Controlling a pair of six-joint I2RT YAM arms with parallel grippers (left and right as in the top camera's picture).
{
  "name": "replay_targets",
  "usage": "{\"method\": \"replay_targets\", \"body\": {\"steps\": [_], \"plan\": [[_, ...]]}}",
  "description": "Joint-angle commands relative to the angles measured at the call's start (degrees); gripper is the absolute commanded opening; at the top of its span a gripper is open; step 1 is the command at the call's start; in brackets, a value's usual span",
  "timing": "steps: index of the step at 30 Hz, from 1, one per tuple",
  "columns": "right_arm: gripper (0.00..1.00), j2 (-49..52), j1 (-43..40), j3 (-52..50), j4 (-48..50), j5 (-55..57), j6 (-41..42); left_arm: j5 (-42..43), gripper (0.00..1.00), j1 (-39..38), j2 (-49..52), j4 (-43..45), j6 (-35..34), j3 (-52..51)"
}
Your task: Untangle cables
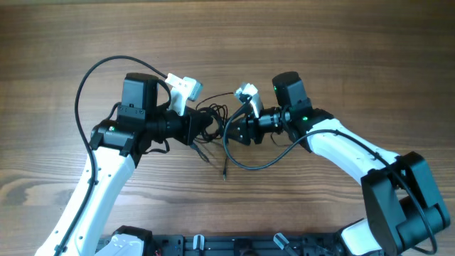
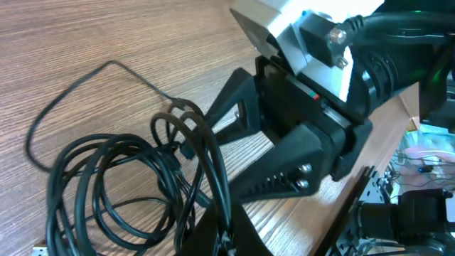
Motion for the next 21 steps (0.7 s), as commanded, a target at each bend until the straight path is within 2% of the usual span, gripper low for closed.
{"method": "replay_targets", "body": {"steps": [1,5,8,13,15,17,21], "plan": [[0.52,-0.1,0.0,0.2,1.4,2.8,1.8,2.3,0.04,0.2,-0.7,0.0,-0.2,0.0],[0.5,-0.1,0.0,0.2,1.6,1.1,2.7,2.3,0.04,0.2,-0.7,0.0,-0.2,0.0],[0.55,-0.1,0.0,0.2,2.0,-0.4,2.4,2.3,0.04,0.2,-0.7,0.0,-0.2,0.0],[0.55,0.1,2.0,0.2,2.1,-0.8,1.7,2.8,0.04,0.2,-0.7,0.1,-0.6,0.0],[0.51,1.0,3.2,0.2,2.7,-0.9,1.7,3.4,0.04,0.2,-0.7,0.1,-0.6,0.0],[0.38,2.2,3.7,0.2,2.6,-1.1,1.9,3.4,0.04,0.2,-0.7,0.0,-0.6,0.0],[0.38,4.3,3.8,0.2,2.7,-2.2,1.9,4.4,0.04,0.2,-0.7,0.2,-0.6,0.0]]}}
